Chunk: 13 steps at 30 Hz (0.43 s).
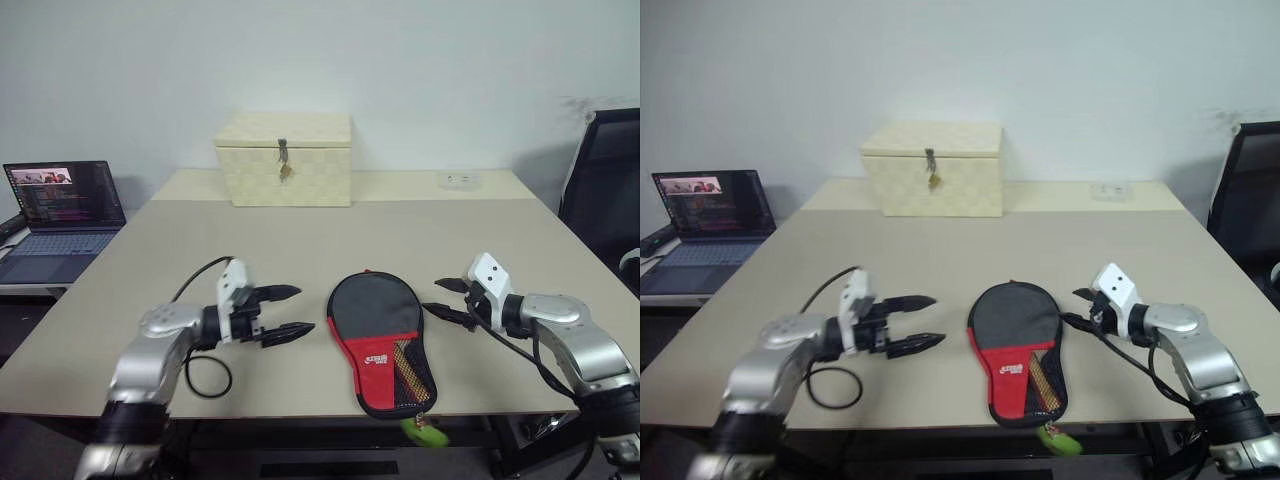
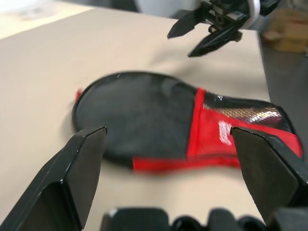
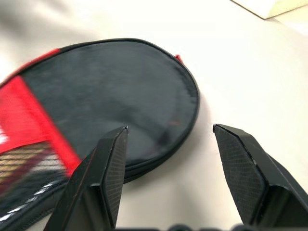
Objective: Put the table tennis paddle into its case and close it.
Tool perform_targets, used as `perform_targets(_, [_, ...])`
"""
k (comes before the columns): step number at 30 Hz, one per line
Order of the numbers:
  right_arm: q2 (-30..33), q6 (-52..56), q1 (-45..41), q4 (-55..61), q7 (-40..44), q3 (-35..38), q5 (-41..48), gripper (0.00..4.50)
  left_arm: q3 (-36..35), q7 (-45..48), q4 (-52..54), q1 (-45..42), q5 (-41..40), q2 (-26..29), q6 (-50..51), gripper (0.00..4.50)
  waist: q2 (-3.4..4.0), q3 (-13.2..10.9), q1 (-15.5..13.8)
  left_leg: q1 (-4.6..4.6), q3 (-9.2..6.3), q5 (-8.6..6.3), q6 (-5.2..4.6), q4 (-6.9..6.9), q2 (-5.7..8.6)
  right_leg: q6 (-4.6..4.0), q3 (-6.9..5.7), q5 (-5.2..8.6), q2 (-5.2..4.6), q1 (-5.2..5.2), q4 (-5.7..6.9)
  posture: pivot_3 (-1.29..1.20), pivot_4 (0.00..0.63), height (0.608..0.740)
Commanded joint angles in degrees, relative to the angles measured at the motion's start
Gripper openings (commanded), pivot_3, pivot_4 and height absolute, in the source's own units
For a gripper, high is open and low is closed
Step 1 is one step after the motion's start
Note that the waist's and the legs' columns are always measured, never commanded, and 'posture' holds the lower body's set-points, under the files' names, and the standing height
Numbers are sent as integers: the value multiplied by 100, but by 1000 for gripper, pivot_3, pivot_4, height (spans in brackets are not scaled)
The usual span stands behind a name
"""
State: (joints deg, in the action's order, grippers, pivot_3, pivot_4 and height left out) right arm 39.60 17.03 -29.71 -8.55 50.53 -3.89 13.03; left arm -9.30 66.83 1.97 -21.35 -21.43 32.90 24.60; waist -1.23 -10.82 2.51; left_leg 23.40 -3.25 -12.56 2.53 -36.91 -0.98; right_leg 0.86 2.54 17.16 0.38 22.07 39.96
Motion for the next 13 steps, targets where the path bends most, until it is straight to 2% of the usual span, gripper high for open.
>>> perform_targets(1, [96, -776, -379, -919, 200, 106, -260, 3064, -330, -663, 816, 152, -236, 79, 273, 4500, -1, -1, -69, 0, 0, 0, 0, -1, 2, 0, -1, 0, 0, -1, 0, 0, 150, 740])
perform_targets(7, [192, -1535, -945, -2350, 284, 170, -603, 3064, -282, -958, 786, 17, -241, 240, 213, 4500, -1, -1, -70, -4, 11, 0, 0, 2, 7, -1, -4, -1, -2, -2, 0, 0, 150, 740])
perform_targets(13, [265, -1662, -1048, -2624, 386, 165, -770, 3064, -296, -1016, 489, 60, -189, 329, -68, 4500, 1, -1, -55, -5, 23, 0, 0, 10, 3, -3, 4, 0, 0, 2, -2, 0, 150, 740])
